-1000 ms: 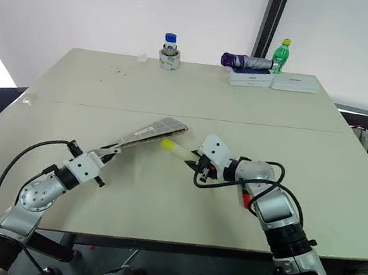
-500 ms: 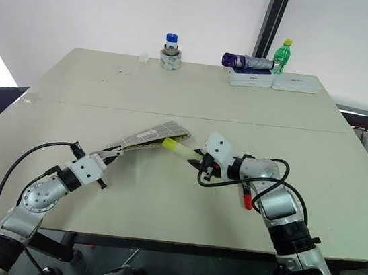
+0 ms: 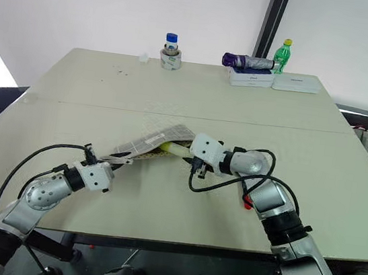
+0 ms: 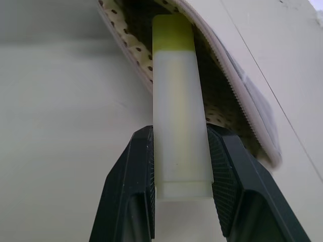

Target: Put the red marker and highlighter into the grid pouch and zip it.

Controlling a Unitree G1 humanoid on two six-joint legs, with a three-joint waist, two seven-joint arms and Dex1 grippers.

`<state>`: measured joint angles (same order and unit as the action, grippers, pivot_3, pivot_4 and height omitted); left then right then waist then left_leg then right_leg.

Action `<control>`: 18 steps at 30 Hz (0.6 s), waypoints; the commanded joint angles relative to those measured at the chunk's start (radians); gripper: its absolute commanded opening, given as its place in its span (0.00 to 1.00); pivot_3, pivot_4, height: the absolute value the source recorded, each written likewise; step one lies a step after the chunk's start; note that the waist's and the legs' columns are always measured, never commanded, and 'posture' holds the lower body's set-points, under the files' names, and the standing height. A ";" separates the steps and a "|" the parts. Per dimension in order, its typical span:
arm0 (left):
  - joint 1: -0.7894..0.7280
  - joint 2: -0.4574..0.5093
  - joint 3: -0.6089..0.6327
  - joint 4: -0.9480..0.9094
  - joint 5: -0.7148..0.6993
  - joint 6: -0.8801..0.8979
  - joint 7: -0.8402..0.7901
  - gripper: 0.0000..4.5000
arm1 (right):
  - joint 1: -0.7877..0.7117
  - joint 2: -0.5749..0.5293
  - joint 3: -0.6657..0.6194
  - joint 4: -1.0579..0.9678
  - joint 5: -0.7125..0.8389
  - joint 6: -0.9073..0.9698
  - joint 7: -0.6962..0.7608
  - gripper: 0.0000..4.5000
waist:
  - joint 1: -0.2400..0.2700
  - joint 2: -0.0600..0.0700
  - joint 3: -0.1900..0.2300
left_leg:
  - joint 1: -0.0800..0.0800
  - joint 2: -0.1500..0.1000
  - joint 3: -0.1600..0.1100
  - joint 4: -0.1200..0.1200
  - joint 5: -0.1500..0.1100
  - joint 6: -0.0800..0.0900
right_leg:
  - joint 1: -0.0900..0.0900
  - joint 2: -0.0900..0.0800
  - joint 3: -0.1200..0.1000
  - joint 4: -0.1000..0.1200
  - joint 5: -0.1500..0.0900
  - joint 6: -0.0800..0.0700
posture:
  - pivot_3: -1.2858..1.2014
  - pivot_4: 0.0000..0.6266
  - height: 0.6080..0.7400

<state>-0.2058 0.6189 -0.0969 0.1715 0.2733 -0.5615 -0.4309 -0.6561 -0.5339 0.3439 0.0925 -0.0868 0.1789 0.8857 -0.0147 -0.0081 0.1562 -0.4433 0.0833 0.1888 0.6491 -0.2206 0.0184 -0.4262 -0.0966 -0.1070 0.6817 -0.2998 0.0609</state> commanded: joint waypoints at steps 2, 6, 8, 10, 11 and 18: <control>-0.034 0.010 -0.016 -0.059 -0.023 -0.023 -0.036 0.00 | -0.052 -0.009 0.038 0.018 -0.064 -0.169 0.020 0.20 | -0.001 0.000 0.000 | 0.000 0.000 0.000 0.000 0.000 0.000 | 0.000 0.000 0.000 0.000 0.000 0.000 | 0.52 0.24 1.00; -0.042 0.010 -0.018 -0.061 -0.030 -0.026 -0.054 0.00 | -0.076 0.019 0.059 0.065 -0.106 -0.281 -0.004 0.20 | -0.003 0.000 0.000 | 0.000 0.000 0.001 0.000 0.001 -0.002 | 0.000 0.000 0.000 0.000 0.000 0.000 | 0.52 0.24 1.00; -0.039 0.010 -0.016 -0.065 -0.033 -0.031 -0.061 0.00 | -0.092 0.035 0.068 0.093 -0.144 -0.343 -0.038 0.20 | -0.004 0.000 0.000 | 0.000 0.000 0.001 0.000 0.004 -0.006 | 0.000 0.000 0.000 0.000 0.000 0.000 | 0.52 0.24 1.00; -0.034 0.011 -0.015 -0.068 -0.035 -0.035 -0.064 0.00 | -0.098 0.043 0.073 0.114 -0.157 -0.395 -0.046 0.20 | -0.004 0.000 0.000 | 0.000 0.000 0.001 0.000 0.004 -0.007 | 0.000 0.001 0.000 0.000 0.000 0.000 | 0.52 0.24 1.00; -0.031 0.012 -0.015 -0.068 -0.036 -0.037 -0.066 0.00 | -0.095 0.049 0.069 0.121 -0.152 -0.404 -0.047 0.20 | -0.004 0.000 0.000 | 0.000 0.000 0.001 0.000 0.004 -0.007 | 0.000 0.001 0.000 0.000 0.000 0.000 | 0.52 0.24 1.00; -0.016 0.004 -0.010 -0.070 -0.056 -0.031 -0.068 0.00 | -0.105 0.050 0.058 0.153 -0.154 -0.463 -0.027 0.20 | -0.001 0.000 0.000 | 0.000 0.000 0.001 0.000 0.004 -0.007 | 0.000 0.001 0.000 0.000 0.000 0.000 | 0.52 0.24 1.00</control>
<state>-0.2169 0.6253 -0.1106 0.1367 0.2398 -0.5781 -0.4995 -0.7214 -0.4917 0.4190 0.2665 -0.2629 -0.2610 0.8447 -0.0159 -0.0081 0.1562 -0.4432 0.0837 0.1897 0.6494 -0.2164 0.0113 -0.4261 -0.0960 -0.1068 0.6818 -0.2999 0.0611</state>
